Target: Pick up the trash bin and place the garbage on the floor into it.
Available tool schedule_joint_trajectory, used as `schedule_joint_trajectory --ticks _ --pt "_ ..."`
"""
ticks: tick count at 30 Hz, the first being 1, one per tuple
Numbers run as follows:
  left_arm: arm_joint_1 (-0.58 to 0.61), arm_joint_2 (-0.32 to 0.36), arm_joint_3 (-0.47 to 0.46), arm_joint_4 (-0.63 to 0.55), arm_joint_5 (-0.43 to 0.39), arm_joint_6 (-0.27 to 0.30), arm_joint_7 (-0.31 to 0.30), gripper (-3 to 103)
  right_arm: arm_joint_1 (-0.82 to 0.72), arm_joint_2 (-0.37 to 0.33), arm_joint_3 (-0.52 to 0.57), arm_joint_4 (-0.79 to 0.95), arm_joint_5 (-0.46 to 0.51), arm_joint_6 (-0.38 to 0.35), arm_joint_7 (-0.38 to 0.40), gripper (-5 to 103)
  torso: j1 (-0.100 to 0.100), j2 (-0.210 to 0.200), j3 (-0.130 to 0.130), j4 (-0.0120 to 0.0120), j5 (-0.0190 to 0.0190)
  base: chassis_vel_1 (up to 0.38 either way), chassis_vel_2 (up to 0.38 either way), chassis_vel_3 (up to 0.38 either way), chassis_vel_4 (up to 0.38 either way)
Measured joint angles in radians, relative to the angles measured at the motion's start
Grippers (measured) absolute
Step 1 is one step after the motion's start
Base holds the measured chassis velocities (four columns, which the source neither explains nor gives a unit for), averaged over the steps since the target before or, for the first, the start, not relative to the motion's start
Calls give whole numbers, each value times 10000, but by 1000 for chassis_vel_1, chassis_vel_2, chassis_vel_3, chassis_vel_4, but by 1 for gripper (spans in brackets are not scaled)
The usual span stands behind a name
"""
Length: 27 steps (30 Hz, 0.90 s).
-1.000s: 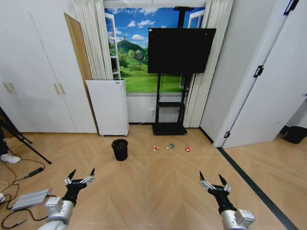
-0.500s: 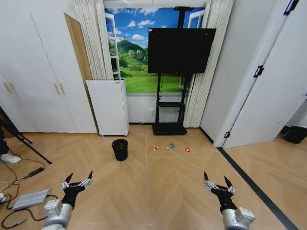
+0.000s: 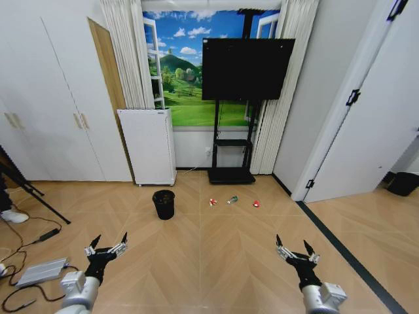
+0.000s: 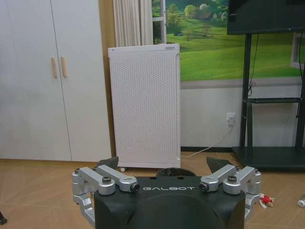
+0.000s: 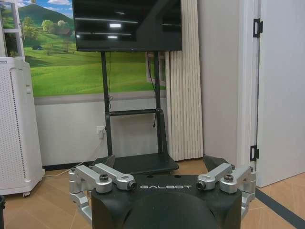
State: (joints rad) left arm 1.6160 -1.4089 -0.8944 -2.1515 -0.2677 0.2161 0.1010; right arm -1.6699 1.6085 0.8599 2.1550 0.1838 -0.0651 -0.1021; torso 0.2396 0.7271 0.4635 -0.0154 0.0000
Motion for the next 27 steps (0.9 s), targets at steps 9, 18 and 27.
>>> schedule_joint_trajectory --ticks 9,18,27 --pt "-11 -9 70 -89 23 51 18 100 -18 -2 24 -106 8 222 -286 100 -2 1 -1 1 1 -33 37 38 -30" --pt "-21 -8 81 -127 41 74 34 100 -25 -12 49 -112 45 255 -383 100 -2 0 0 0 0 -194 184 189 -190" --pt "-1 -24 88 -177 51 102 50 100 -67 -10 61 -115 79 284 -492 100 -1 1 0 3 4 -272 289 278 -274"
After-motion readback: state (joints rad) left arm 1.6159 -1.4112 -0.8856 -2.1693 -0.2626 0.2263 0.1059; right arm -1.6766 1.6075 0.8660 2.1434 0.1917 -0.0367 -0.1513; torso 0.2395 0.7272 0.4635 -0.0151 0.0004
